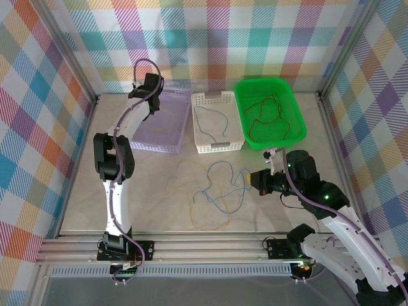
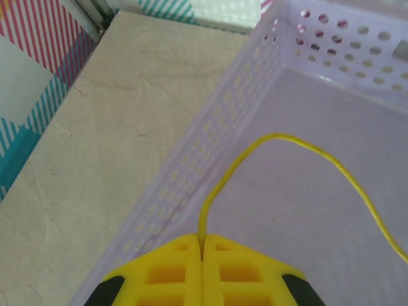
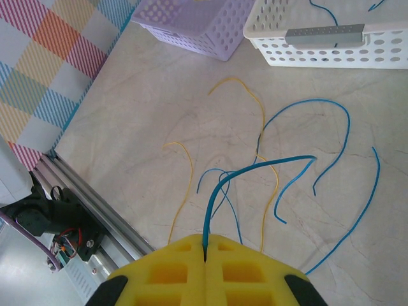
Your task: Untangle the cables
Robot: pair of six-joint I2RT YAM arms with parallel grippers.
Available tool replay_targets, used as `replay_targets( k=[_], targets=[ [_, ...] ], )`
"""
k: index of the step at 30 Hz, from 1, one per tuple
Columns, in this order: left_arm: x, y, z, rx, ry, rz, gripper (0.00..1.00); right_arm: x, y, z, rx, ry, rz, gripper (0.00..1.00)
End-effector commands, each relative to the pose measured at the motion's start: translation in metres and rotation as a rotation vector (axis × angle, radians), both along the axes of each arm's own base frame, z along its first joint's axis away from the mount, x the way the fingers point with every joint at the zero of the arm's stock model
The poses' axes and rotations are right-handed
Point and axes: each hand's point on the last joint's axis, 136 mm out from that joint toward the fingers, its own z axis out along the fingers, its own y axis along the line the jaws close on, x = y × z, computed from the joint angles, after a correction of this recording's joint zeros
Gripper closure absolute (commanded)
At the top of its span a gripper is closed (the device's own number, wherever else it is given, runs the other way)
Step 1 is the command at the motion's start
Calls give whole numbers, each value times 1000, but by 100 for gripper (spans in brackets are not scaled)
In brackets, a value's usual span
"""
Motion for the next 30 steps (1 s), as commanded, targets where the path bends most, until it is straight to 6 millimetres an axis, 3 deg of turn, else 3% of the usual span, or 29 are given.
replay_targets(
  k=[1,9,14,17,23,26,28,30],
  targets=[
    [4,1,-3,-19,-7,9,95,-2,0,0,0,-8,15,100],
    [3,-4,-12,-38,17,-7,75,-1,-1,-2,-7,-10,9,100],
    [3,-7,-3,-65,0,-13,60,-1,-2,-2,-9,-12,4,100],
    [3,-12,14,-105,-30,-23,48,0,-3,-3,-12,-14,1,100],
    [-5,-44,74,-208,-118,-115,26,1,-2,-1,-8,-20,-2,100],
    [-21,-63,101,-251,-149,-173,18,1,-2,2,-2,-23,-1,100],
    [-35,-76,111,-286,-157,-215,3,1,-2,4,0,-28,-2,100],
    [-52,-82,115,-305,-159,-227,0,0,-3,7,4,-31,-4,100]
  ],
)
